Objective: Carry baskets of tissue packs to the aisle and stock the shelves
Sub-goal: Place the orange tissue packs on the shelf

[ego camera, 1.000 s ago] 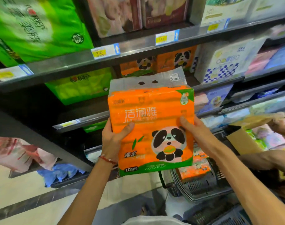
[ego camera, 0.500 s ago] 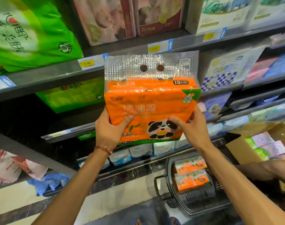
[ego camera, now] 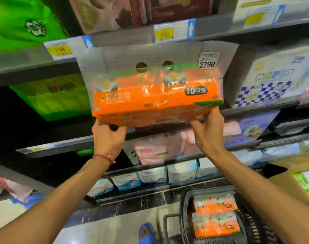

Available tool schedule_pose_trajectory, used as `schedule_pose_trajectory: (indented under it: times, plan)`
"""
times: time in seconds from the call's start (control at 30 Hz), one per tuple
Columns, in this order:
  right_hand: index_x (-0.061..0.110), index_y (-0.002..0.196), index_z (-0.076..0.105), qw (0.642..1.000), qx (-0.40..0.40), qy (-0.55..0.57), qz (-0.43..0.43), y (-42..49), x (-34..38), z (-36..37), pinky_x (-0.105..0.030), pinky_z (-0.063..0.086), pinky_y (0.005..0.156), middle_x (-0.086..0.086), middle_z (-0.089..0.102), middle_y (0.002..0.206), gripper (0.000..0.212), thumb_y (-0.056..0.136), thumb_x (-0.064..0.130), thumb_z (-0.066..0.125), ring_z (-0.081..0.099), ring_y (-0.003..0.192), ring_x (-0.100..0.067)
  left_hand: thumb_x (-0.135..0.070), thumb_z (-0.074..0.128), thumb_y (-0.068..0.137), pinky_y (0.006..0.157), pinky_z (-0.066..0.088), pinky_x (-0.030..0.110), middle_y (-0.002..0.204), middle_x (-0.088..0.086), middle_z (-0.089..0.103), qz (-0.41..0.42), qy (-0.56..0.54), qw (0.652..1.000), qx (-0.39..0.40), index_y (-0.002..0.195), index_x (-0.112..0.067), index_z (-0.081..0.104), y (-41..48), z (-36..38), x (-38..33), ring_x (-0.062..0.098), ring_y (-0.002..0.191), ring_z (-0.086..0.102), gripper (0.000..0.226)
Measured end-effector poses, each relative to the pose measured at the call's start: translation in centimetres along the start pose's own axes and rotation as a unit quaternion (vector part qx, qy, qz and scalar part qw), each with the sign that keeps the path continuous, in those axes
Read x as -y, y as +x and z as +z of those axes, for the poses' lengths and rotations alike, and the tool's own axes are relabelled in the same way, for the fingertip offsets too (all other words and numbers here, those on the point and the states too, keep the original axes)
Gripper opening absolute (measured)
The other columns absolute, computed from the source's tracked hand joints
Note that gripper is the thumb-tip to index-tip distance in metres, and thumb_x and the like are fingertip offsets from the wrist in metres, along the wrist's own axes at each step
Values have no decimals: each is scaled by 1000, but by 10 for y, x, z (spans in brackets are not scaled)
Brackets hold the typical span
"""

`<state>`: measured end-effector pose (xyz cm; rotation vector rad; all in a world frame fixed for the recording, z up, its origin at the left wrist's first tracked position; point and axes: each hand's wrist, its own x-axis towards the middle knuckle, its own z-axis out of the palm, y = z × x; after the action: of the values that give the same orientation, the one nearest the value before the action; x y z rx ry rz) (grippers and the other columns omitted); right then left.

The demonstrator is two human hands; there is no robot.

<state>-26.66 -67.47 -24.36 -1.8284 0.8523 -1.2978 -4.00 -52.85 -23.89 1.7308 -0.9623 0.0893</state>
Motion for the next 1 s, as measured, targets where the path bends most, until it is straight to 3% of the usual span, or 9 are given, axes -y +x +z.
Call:
schedule_pose_trajectory:
  times: [0.13, 0.23, 0.37, 0.53, 0.67, 0.77, 0.83, 0.9, 1.0]
  plan:
    - [19, 105, 58, 999, -32, 5, -32, 23, -23, 12, -2, 41, 71, 22, 62, 90, 38, 83, -8, 72, 56, 76, 10, -27, 79, 85, 93, 53, 43, 110, 6, 67, 2, -13, 1000, -11, 105, -36, 60, 20, 28, 26, 28, 106, 64, 29]
    - [14, 101, 61, 998, -41, 13, -51, 40, -36, 23, 2, 39, 70, 21, 61, 87, 32, 82, -9, 70, 58, 78, 22, -35, 80, 85, 97, 52, 40, 116, 11, 68, 15, -19, 999, -33, 116, -21, 65, 31, 44, 41, 28, 110, 64, 37]
    - [11, 102, 62, 998, -39, 7, -52, 61, -54, 44, 0, 44, 71, 21, 63, 86, 34, 80, -14, 67, 61, 79, 22, -38, 79, 86, 98, 52, 46, 117, 5, 65, 25, -38, 998, -42, 113, -43, 55, 48, 56, 56, 25, 112, 62, 36]
    - [10, 112, 62, 999, -21, -20, -37, 87, -80, 78, -9, 53, 78, 11, 67, 91, 38, 86, -17, 65, 65, 88, 13, -30, 77, 89, 90, 38, 19, 115, 7, 64, 27, -2, 999, -42, 116, -9, 65, 77, 65, 78, 9, 107, 53, 36]
    - [4, 130, 59, 995, -26, -52, -80, 103, -91, 98, -11, 54, 85, 3, 67, 105, 39, 92, -7, 62, 66, 96, 4, -32, 75, 90, 93, 43, 31, 117, 15, 67, 15, -1, 999, -38, 114, -10, 66, 101, 73, 101, 28, 112, 59, 34]
    - [5, 132, 59, 991, -34, -53, -115, 106, -91, 107, -30, 60, 89, 1, 72, 109, 41, 99, 28, 64, 71, 100, -15, -41, 73, 88, 95, 48, 41, 109, 12, 70, 20, 4, 999, -41, 105, -20, 65, 111, 71, 115, 37, 108, 62, 28]
    - [10, 132, 59, 992, -29, -35, -115, 102, -87, 115, -39, 62, 88, -1, 74, 108, 44, 99, 38, 66, 72, 99, -19, -53, 68, 85, 98, 47, 45, 110, 14, 71, 15, 11, 998, -56, 101, -24, 63, 108, 64, 122, 38, 109, 61, 33]
    - [13, 131, 60, 994, -15, -15, -109, 98, -84, 123, -41, 62, 87, 0, 75, 105, 41, 98, 36, 67, 73, 97, -21, -60, 62, 84, 99, 46, 42, 112, 14, 69, 9, 19, 998, -66, 102, -19, 65, 103, 54, 127, 36, 111, 59, 46]
    - [8, 127, 59, 995, -2, -23, -102, 100, -84, 132, -32, 60, 88, -2, 73, 108, 29, 101, 19, 68, 71, 100, -16, -63, 59, 84, 91, 42, 30, 108, 12, 69, 7, 22, 998, -57, 102, -11, 68, 103, 47, 135, 33, 108, 59, 56]
